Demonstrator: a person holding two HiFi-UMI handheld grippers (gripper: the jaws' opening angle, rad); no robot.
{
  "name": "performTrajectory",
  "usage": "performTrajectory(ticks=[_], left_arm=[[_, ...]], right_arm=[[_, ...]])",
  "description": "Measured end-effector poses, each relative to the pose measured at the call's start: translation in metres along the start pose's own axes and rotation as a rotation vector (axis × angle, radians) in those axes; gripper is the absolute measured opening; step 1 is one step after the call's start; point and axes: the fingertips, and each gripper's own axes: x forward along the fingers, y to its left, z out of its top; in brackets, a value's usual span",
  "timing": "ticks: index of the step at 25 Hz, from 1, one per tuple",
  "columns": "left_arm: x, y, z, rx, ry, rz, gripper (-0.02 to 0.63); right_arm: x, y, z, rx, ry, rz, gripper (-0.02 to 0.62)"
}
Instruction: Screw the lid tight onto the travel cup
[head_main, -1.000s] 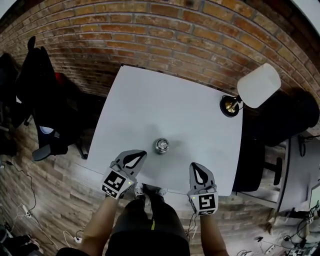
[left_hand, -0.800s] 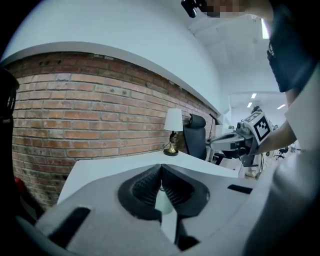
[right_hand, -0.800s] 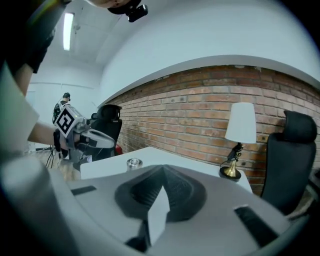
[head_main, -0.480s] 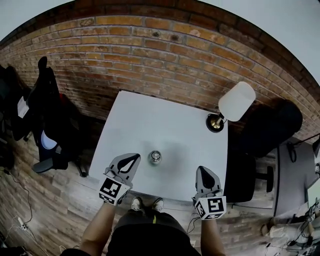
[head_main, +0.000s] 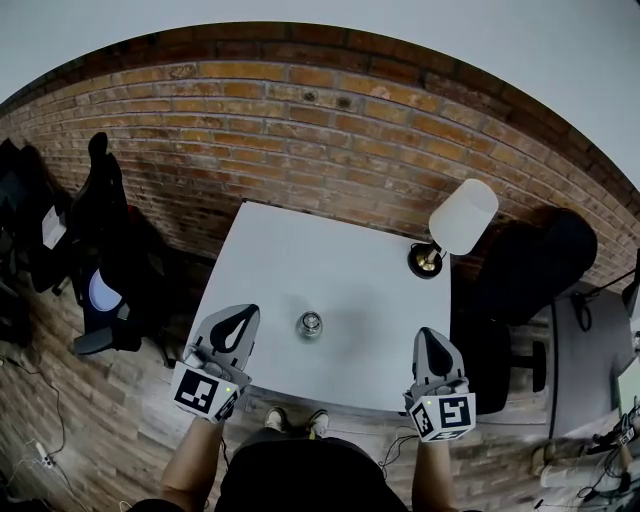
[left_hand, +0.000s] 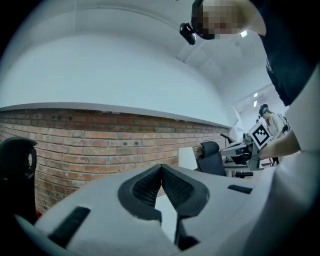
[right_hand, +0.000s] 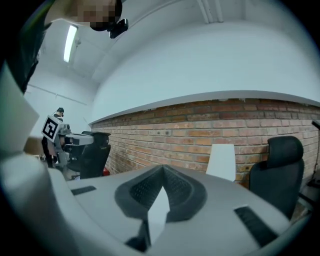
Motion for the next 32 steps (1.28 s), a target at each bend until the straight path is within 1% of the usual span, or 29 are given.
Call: performTrajectory(ticks=[4, 7, 9, 12, 15, 22, 25, 32], left_arm=[[-0.013, 0.004, 0.02, -0.006, -0.049, 0.044, 0.023], [-0.028, 0.005, 0.034, 0.011, -0.1, 0.084, 0.023], [-0.04, 0.006, 0.036, 0.011, -0.118, 0.111, 0.023], [-0.051, 0.004, 0.023, -0.03, -0.073, 0.128, 0.023], [-0.052, 0.001, 0.018, -0.035, -0.054, 0.123, 0.023], [-0.057, 0.002, 0.027, -0.013, -0.077, 0.111, 0.025], [-0.06, 0.003, 0.03, -0.011, -0.08, 0.114, 0.023], [-0.064, 0.009, 0.029, -0.012, -0.094, 0.125, 0.024]], right_arm=[[-0.014, -0.008, 0.018, -0.008, -0.029, -0.027, 0.014], [-0.026, -0.016, 0.03, -0.012, -0.041, -0.056, 0.014], [-0.035, -0.021, 0.035, -0.015, -0.044, -0.078, 0.014], [-0.045, -0.027, 0.04, -0.015, -0.045, -0.106, 0.014], [-0.048, -0.028, 0.041, -0.023, -0.043, -0.111, 0.014], [-0.041, -0.009, 0.044, -0.051, -0.051, -0.077, 0.012], [-0.037, -0.002, 0.048, -0.046, -0.066, -0.059, 0.012], [-0.032, 0.004, 0.052, -0.044, -0.091, -0.061, 0.012]])
